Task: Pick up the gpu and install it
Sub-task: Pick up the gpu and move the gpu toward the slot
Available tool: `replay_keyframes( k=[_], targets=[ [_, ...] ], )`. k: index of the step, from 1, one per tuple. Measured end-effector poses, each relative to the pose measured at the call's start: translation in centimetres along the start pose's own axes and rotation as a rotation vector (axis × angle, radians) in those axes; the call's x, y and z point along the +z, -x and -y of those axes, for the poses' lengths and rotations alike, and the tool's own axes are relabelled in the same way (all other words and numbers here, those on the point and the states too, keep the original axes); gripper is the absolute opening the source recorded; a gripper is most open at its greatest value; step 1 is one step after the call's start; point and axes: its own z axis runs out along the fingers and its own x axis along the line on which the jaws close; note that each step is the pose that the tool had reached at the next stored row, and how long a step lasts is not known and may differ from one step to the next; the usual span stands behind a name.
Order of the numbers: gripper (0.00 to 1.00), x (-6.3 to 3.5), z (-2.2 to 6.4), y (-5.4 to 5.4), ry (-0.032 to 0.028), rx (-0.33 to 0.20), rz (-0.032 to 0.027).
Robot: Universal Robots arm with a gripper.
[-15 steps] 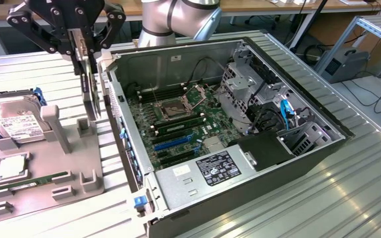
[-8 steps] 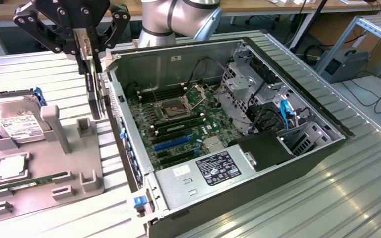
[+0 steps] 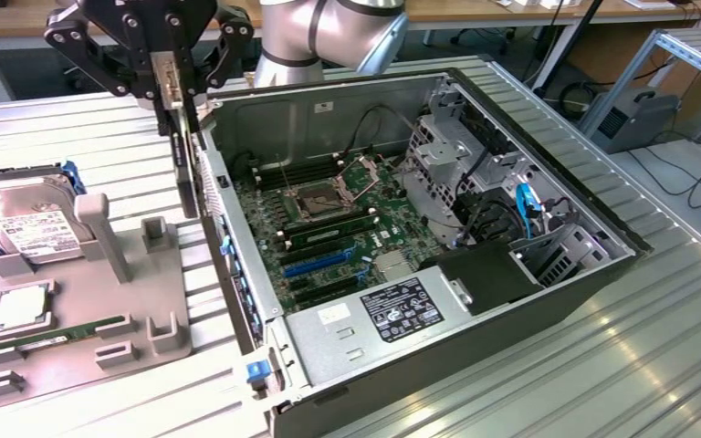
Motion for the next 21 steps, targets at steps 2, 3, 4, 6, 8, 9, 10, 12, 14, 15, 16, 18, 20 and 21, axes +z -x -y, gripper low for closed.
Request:
replay_keyframes(
  k=[2,3,4,6,8,9,10,12,14,15,16,18,20,21],
  targets=[
    [0.27,0.02,-0.02,0.2,-0.0001,0.0,0.0001],
    [0.27,0.02,-0.03,0.3,-0.0002,0.0,0.0],
    [0.27,0.03,-0.04,0.5,-0.0004,0.0,0.0001],
    [0.27,0.05,-0.07,0.9,-0.0007,0.0,0.0],
    [0.27,0.07,-0.09,1.2,-0.001,0.0,0.0001],
    [0.27,0.07,-0.1,1.3,-0.0011,0.0,0.0001],
    [0.27,0.08,-0.11,1.4,-0.0012,0.0,0.0001],
    [0.27,0.1,-0.14,1.8,-0.0016,0.0,0.0001],
    [0.27,0.12,-0.16,2.1,-0.0019,0.0,0.0002],
    [0.27,0.12,-0.17,2.2,-0.0021,0.0,0.0002],
    [0.27,0.13,-0.19,2.4,-0.0022,0.0,0.0002],
    [0.27,0.16,-0.22,2.8,-0.0026,0.0,0.0002],
    [0.27,0.18,-0.24,3.1,-0.0027,0.0,0.0002],
    [0.27,0.19,-0.25,3.2,-0.0028,0.0,0.0002]
  ],
)
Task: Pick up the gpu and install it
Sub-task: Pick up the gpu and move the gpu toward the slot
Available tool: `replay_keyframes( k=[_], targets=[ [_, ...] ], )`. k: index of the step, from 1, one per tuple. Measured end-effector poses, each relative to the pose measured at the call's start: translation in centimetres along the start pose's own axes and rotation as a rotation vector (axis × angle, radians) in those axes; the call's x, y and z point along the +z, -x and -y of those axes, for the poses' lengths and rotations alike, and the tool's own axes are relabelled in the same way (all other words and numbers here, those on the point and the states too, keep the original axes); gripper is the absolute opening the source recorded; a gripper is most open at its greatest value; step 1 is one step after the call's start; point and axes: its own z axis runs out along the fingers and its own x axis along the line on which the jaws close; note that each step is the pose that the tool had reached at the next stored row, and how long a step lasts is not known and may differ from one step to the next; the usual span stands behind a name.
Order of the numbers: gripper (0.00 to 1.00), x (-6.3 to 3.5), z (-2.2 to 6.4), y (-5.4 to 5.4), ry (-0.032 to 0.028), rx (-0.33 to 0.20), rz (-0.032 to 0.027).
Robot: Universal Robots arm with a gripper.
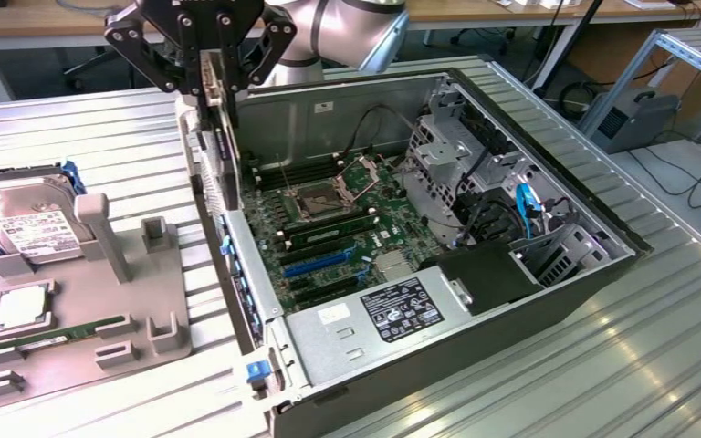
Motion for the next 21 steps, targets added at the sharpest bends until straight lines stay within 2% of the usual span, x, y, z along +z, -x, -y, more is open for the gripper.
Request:
replay_keyframes(
  k=[12,21],
  targets=[
    [0.27,0.44,-0.14,1.9,-0.0012,0.0,0.0001],
    [0.27,0.7,-0.21,2.9,-0.0013,0.0,0.0001]
  ],
)
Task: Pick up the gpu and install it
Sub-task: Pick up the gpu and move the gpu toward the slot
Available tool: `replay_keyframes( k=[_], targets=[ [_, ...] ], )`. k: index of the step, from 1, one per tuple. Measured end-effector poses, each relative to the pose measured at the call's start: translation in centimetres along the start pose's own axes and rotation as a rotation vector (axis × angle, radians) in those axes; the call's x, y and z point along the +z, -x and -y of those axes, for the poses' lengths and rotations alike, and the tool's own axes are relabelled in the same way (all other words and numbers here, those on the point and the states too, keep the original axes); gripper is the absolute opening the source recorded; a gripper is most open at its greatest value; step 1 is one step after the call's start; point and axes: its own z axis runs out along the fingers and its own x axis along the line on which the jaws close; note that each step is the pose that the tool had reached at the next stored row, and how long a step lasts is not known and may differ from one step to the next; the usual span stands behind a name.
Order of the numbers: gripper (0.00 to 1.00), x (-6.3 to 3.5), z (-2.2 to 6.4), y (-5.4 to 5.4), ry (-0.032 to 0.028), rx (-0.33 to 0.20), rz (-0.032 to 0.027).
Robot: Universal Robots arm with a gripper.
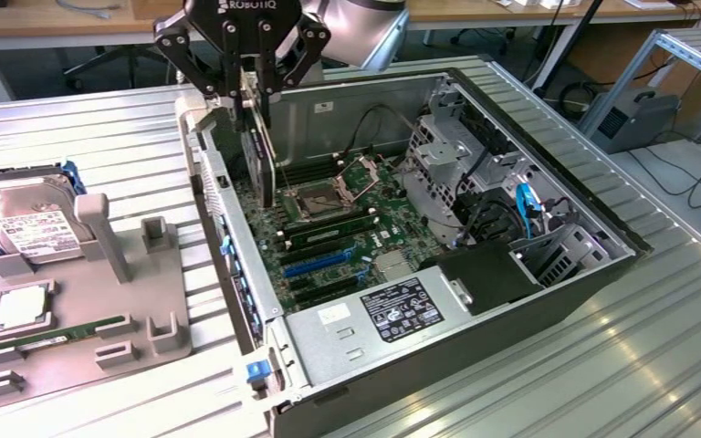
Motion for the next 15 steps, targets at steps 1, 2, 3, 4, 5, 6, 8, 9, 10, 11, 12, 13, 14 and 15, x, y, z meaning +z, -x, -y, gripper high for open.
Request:
replay_keyframes(
  k=[1,2,3,4,5,6,8,9,10,11,12,13,14,15],
  targets=[
    [0.27,0.03,-0.01,0.11,0.0,0.0,0.0],
    [0.27,0.04,-0.01,0.17,-0.0001,0.0,0.0],
    [0.27,0.06,-0.02,0.26,-0.0001,0.0,0.0],
    [0.27,0.08,-0.03,0.32,-0.0001,0.0,0.0],
    [0.27,0.1,-0.03,0.39,-0.0002,0.0,0.0],
    [0.27,0.12,-0.03,0.46,-0.0001,0.0,0.0],
    [0.27,0.15,-0.05,0.59,-0.0002,0.0,0.0],
    [0.27,0.17,-0.05,0.66,-0.0002,0.0,0.0001],
    [0.27,0.19,-0.05,0.72,-0.0002,0.0,0.0],
    [0.27,0.2,-0.06,0.78,-0.0003,0.0,0.0],
    [0.27,0.22,-0.06,0.84,-0.0003,0.0,0.0],
    [0.27,0.25,-0.07,0.94,-0.0003,0.0,0.0],
    [0.27,0.27,-0.07,1.01,-0.0003,0.0,0.0],
    [0.27,0.29,-0.08,1.07,-0.0003,0.0,0.0]
  ],
)
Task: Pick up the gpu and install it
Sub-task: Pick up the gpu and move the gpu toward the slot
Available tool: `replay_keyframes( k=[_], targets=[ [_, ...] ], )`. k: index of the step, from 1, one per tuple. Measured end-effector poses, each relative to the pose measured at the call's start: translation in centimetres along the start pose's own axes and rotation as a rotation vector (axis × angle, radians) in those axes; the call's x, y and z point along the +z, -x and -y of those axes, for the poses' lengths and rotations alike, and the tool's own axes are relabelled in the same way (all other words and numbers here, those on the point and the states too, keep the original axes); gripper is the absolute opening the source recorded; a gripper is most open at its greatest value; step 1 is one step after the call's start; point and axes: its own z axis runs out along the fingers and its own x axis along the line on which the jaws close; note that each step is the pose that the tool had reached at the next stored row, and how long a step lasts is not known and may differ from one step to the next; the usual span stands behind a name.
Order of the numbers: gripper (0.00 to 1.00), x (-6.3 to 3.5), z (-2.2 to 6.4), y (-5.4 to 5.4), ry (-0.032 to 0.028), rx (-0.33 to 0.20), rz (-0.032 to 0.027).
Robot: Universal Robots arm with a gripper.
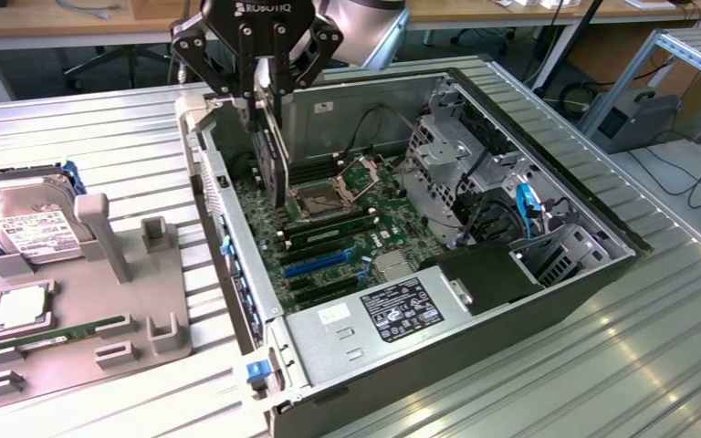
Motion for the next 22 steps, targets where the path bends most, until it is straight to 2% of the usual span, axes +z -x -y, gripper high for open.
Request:
replay_keyframes(
  k=[22],
  targets=[
    [0.27,0.4,-0.12,1.6,-0.0016,0.0,0.0001]
  ],
)
